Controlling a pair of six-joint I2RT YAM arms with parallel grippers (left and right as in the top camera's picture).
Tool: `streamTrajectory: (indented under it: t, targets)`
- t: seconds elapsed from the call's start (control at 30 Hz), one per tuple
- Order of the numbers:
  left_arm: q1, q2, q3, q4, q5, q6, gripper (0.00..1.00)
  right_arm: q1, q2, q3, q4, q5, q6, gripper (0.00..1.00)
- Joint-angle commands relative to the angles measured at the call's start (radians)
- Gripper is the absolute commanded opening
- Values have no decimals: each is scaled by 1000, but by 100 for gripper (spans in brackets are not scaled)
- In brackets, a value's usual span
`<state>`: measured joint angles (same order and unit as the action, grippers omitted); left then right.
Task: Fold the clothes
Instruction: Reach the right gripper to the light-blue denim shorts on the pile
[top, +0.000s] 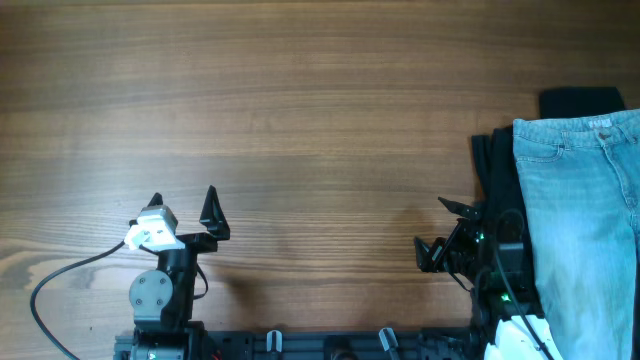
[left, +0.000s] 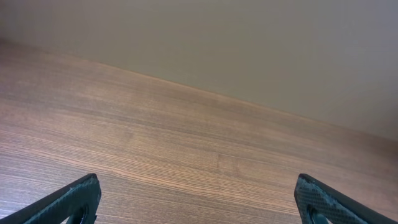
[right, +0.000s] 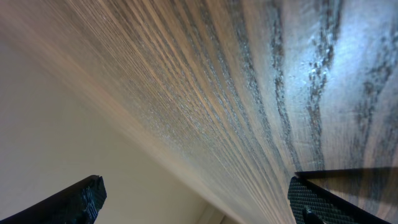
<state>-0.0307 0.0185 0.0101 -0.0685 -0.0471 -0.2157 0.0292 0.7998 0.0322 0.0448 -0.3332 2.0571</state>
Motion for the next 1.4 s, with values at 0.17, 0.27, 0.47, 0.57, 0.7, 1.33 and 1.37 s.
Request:
streamTrajectory:
  t: [0.17,0.27,0.47,0.57,0.7,1.33,1.37]
  targets:
    - [5,-5,-5,0,5,-2,100,4,13,-27,-15,-1,14,100]
    - [5,-5,-5,0,5,-2,100,4,-47,-27,-15,-1,14,100]
    - [5,-5,-5,0,5,-2,100,4,-435,-27,-15,-1,14,100]
    - [5,-5,-5,0,5,-2,100,4,-585,-27,-15,-1,14,100]
    - [5,-5,-5,0,5,-2,100,4,-801,-27,-9,-2,14,100]
    - [5,-5,-5,0,5,-2,100,7,-779,-27,-22,113,-59,100]
    - [5,-5,-5,0,5,-2,100,7,-774,-27,-5,127,-241,100]
